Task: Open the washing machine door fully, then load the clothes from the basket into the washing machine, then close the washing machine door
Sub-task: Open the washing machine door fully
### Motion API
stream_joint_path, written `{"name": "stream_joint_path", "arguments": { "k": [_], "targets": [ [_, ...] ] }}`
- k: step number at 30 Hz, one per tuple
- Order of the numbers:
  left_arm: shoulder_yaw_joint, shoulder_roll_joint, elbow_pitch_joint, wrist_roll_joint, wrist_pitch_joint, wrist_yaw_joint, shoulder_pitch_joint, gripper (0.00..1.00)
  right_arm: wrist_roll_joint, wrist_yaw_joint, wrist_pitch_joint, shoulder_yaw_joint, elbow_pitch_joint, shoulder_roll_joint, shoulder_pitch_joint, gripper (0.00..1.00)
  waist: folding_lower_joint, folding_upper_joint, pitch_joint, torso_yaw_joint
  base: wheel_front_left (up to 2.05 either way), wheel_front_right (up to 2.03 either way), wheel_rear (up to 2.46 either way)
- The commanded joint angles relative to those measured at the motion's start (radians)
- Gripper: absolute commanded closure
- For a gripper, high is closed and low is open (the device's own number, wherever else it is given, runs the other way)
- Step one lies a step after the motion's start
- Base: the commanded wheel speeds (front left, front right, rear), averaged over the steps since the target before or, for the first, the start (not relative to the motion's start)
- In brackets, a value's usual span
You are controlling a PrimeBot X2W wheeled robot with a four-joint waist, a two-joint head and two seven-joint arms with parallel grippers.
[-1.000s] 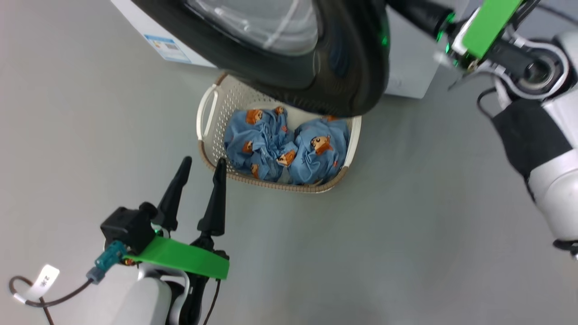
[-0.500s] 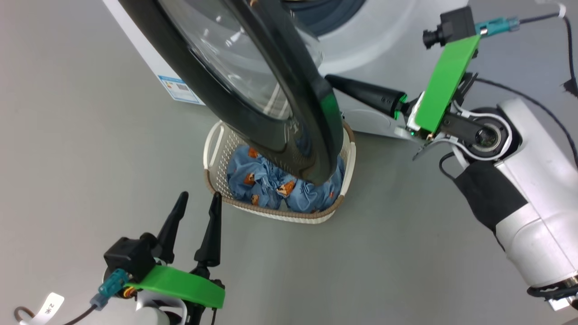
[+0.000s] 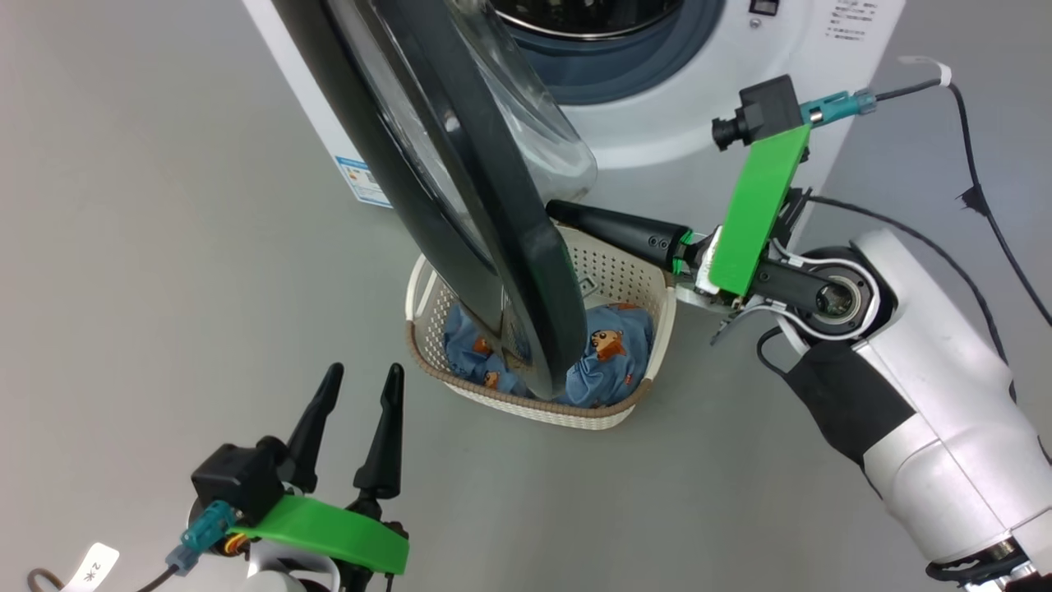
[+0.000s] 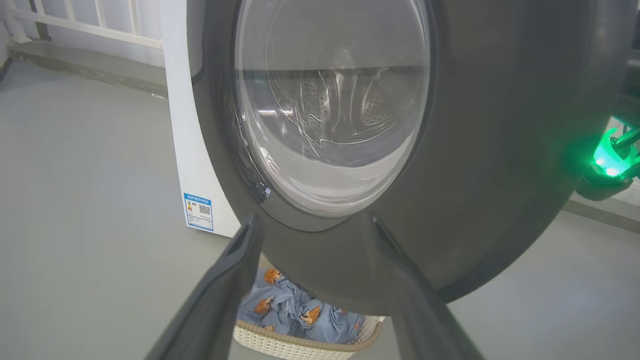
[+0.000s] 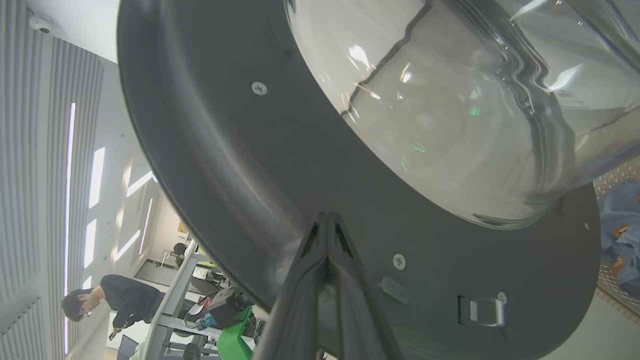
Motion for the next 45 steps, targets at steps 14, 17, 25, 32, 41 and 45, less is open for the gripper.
{"name": "stream_joint_path", "arguments": {
  "k": [14,17,25,32,41,45],
  "targets": [
    [0.031,0.019,-0.019,0.012,-0.006,-0.002,0.016,0.00,0.005,0.002,0.007,0.037,-0.031,0.080,0.047,1.00,0.0000,-0.0001,-0.026,0.031,0.00,0.00,0.00],
    [0.040,0.019,-0.015,0.018,-0.006,-0.002,0.013,0.00,0.008,0.002,0.001,0.030,-0.033,0.083,0.056,1.00,0.0000,-0.0001,-0.032,0.023,0.00,0.00,0.00],
    [0.057,0.029,0.002,0.041,-0.006,-0.002,0.002,0.00,-0.009,0.002,-0.041,0.007,-0.058,0.053,0.095,0.80,0.0000,-0.0001,-0.061,-0.039,0.00,0.00,0.00],
    [0.072,0.055,0.003,0.044,-0.006,-0.002,0.007,0.00,-0.019,0.002,-0.083,-0.011,-0.088,0.009,0.153,0.00,0.0000,-0.0001,-0.086,-0.083,0.00,0.00,0.00],
    [0.099,0.086,-0.010,0.041,-0.006,-0.002,0.042,0.00,-0.035,0.002,-0.159,-0.024,-0.121,-0.054,0.261,0.00,0.0000,-0.0001,-0.124,-0.150,0.00,0.00,0.00],
    [0.108,0.098,-0.016,0.039,-0.006,-0.002,0.058,0.00,-0.059,0.002,-0.204,-0.016,-0.135,-0.088,0.308,0.00,0.0000,-0.0001,-0.141,-0.181,0.00,0.00,0.00]
  ]
}}
